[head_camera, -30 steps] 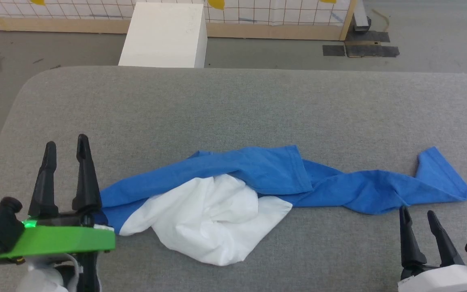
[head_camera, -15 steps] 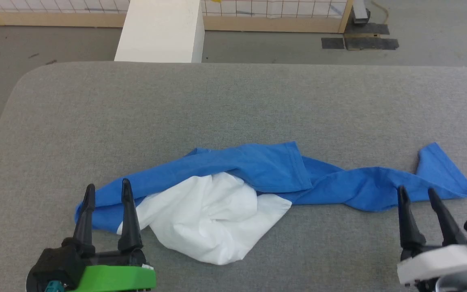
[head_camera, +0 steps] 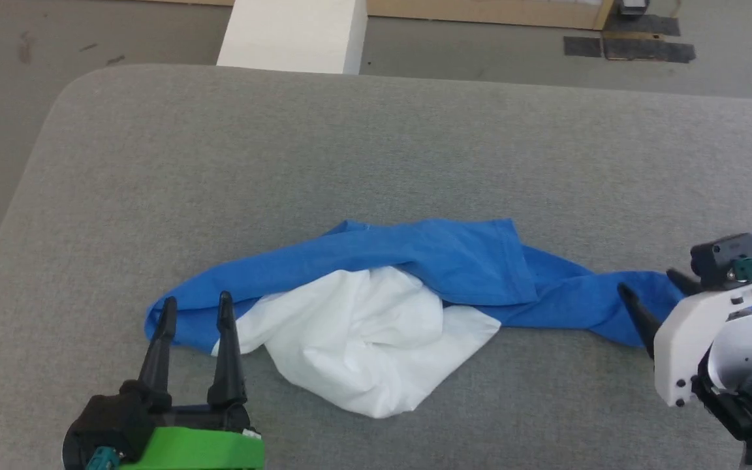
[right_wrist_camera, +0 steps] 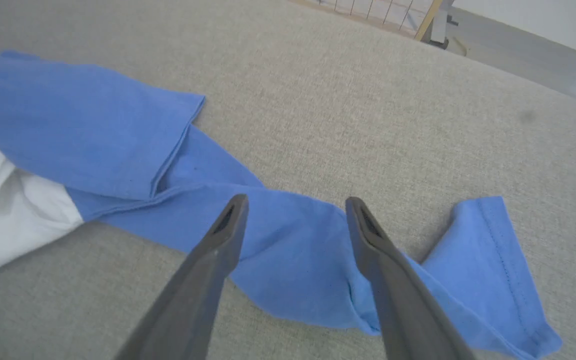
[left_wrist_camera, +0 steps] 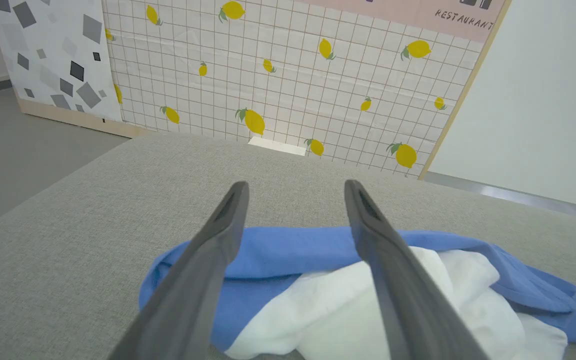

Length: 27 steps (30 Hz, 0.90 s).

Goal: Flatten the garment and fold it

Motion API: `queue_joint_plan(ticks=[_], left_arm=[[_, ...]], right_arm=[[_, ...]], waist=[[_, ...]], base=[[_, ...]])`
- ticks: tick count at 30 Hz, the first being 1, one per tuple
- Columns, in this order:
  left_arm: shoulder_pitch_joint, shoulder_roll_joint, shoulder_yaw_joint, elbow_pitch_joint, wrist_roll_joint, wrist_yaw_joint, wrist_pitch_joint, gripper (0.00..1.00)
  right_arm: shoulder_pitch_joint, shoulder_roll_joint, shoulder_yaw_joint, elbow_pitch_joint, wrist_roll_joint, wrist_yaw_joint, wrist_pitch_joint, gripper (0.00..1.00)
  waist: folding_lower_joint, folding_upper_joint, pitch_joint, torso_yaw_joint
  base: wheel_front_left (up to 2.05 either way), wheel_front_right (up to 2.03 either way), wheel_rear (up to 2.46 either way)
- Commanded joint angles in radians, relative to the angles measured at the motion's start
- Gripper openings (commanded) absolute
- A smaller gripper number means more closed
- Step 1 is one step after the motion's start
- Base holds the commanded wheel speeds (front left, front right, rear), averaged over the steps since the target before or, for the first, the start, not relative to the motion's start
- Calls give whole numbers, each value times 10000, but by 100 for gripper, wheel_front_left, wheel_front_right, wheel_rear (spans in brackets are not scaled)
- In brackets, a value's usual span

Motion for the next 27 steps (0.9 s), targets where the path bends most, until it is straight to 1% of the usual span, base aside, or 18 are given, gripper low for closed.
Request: queue_joint_plan(ticks=[1,3,6,8,11,12,13,14,17,21,24,27], left_arm=[[-222,-49,-52,47,-19,-18,-37,100],[-256,-50,-123,89,-73,-19,-37,100],[-308,-50,-193,106,-135,4,-37,100],[-361,-51,-261,144,-148,-11,-38,100],[-430,-51,-350,232,-176,-15,-38,100],[-440,-51,-378,258,-180,-13,-38,100],[-455,-51,-410,288,-182,-14,-38,100],[-469,-52,-425,312,-180,-12,-38,100],[-453,-52,-374,325,-171,-7,-38,100],[-411,-52,-383,356,-208,-35,-38,100],[-388,-52,-426,324,-394,10,-38,100],[-371,-52,-476,325,-477,38,-38,100]], right_arm=[[-107,-150,138,255,180,-15,508,100],[-96,-508,519,550,280,-15,1256,100],[-192,-713,855,1013,454,-15,1778,100],[-327,-827,1057,1454,462,-15,1718,100],[-546,-886,1191,2411,294,-15,1263,100],[-605,-834,1139,2683,264,-15,1101,45],[-682,-793,1094,2976,224,-15,890,11],[-760,-736,1033,3192,239,-15,710,0],[-1098,-589,834,3243,378,-15,210,0],[-1674,-639,136,2626,614,-15,-399,0],[-1818,-682,-997,1944,764,-15,-521,0],[-1383,-904,-2298,1350,647,-15,-212,0]], waist=[[1,0,113,290],[1,0,153,462],[1,0,235,673],[1,0,292,819],[1,0,321,972],[1,0,316,995],[1,0,304,1016],[1,0,273,1011],[1,0,130,821],[1,0,-70,477],[1,0,-165,286],[1,0,-190,228]], base=[[0,0,0],[0,0,0],[0,0,0],[0,0,0],[0,0,0],[0,0,0],[0,0,0],[0,0,0],[0,0,0],[0,0,0],[0,0,0],[0,0,0]])
